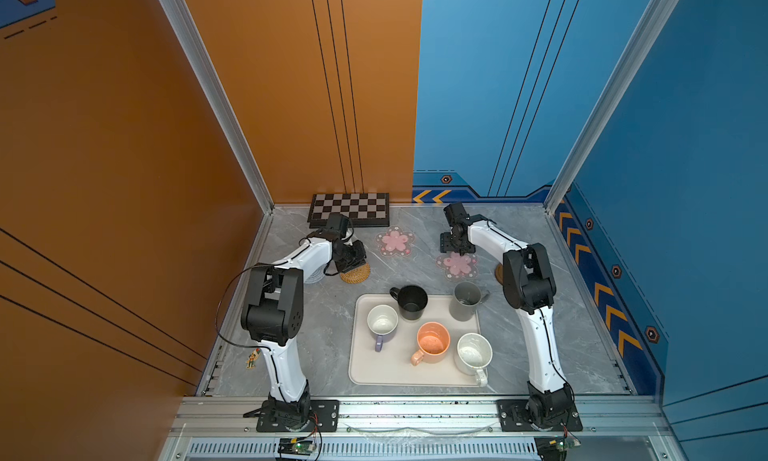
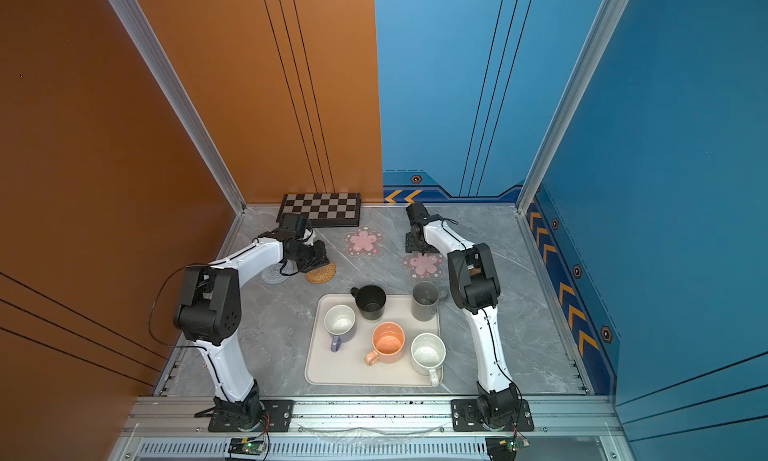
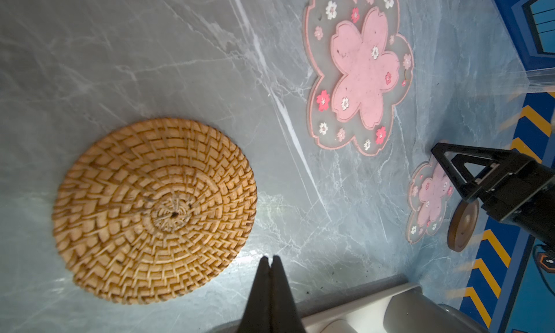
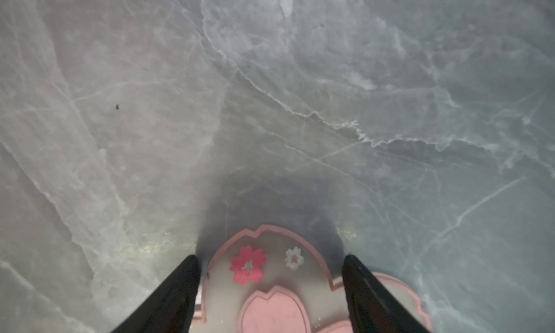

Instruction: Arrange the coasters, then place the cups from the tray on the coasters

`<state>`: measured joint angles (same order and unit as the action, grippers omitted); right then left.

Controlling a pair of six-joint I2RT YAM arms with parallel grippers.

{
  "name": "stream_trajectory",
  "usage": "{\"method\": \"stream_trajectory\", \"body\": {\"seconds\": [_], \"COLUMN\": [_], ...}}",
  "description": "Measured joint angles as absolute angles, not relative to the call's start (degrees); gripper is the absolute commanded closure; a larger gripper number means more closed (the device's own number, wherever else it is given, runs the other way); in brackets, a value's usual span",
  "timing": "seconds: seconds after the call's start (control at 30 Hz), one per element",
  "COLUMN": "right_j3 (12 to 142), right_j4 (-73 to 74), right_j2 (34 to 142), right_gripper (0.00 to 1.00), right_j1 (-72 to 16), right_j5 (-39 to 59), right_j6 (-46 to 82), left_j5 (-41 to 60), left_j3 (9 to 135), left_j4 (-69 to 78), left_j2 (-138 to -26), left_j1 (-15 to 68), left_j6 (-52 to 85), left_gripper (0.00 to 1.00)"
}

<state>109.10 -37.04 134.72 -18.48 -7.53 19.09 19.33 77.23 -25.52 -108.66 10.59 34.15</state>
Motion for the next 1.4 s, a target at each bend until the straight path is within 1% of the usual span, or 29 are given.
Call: {"method": "stream_trajectory", "body": {"seconds": [0.43,0.73,0.8,0.93,1.0,1.2,1.4], "right_j3": [102.85,102.50,102.56,103.13,103.13,103.72,106.89], "right_j4": [-34.94,-34.98,-35.05,-36.01,-36.12,-35.20,-32.95], "right_j2": [131.09,130.72,130.69,130.61,130.08,126.28,126.28], "right_gripper": [0.25,0.21,0.21,0.20,0.20,0.18,0.18], "right_j1": [-18.59,-18.59,-18.57,-18.57,-18.57,-18.72,-20.23], "right_j5": [-8.84,-9.28,-9.32,-9.41,-9.39,-7.11,-3.18], "right_j6": [19.51,19.44,19.46,19.31,19.27,18.52,17.85], "left_j5": [19.25,19.05,18.87,18.11,17.76,15.90,14.31], "left_j3": [76.71,76.53,76.66,79.00,81.03,85.95,89.76], "left_j4": [-25.52,-25.52,-25.54,-25.80,-25.85,-25.96,-25.96], "left_j2": [-106.37,-106.28,-106.30,-107.59,-108.75,-111.20,-114.15], "left_j1": [10.85,11.92,12.16,12.84,13.34,14.61,14.48], "left_j6": [34.39,34.39,34.39,33.76,33.01,31.79,31.33], "left_gripper": [0.95,0.95,0.93,0.82,0.80,0.76,0.76]}}
